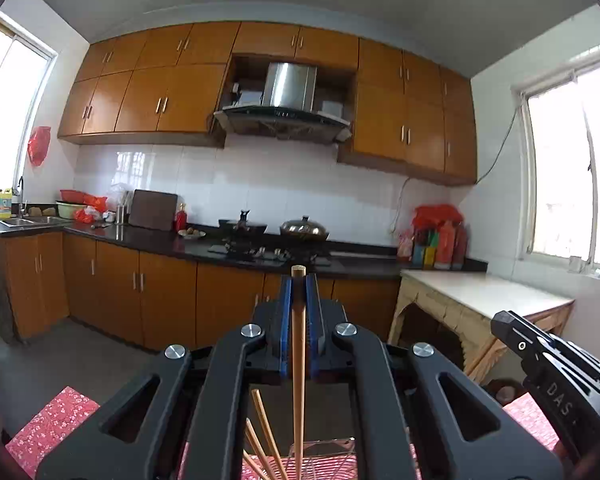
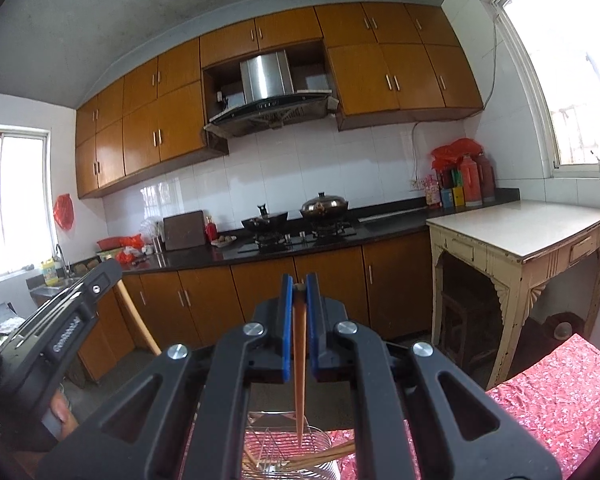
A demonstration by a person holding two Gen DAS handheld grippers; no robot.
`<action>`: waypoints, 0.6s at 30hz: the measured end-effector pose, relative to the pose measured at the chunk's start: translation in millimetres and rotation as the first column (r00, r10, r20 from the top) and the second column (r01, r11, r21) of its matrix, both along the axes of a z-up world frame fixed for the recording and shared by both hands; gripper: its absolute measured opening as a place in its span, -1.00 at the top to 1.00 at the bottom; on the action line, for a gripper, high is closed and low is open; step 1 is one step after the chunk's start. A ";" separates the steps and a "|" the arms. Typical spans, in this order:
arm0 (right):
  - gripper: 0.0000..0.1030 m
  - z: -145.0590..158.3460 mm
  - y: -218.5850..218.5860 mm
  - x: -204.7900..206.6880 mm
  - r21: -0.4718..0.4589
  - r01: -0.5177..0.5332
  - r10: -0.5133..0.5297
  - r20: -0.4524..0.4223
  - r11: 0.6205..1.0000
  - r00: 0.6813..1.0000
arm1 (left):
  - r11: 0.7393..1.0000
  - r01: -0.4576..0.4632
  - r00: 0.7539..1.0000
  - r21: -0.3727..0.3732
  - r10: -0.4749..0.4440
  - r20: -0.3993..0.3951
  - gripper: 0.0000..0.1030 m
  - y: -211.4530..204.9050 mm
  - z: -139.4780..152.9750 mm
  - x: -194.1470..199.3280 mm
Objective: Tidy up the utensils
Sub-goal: 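Lower both chopsticks over the wire holder and open both tools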
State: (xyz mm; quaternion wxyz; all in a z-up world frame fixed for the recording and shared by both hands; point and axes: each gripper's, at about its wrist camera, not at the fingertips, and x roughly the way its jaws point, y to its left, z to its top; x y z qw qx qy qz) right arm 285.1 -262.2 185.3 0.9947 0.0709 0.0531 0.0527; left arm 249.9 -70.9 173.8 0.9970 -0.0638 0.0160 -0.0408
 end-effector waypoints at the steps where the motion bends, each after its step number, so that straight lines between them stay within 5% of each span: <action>1: 0.85 -2.7 1.4 3.7 -0.003 0.000 0.000 -0.007 1.000 1.000 | 1.000 0.000 1.000 0.002 0.000 -0.010 0.86 -1.1 -2.7 3.5; 18: 0.85 -40.3 14.8 41.7 -0.026 -0.035 0.032 -0.104 0.999 0.994 | 0.999 -0.008 0.990 0.034 0.012 -0.138 0.86 -5.0 -30.8 29.9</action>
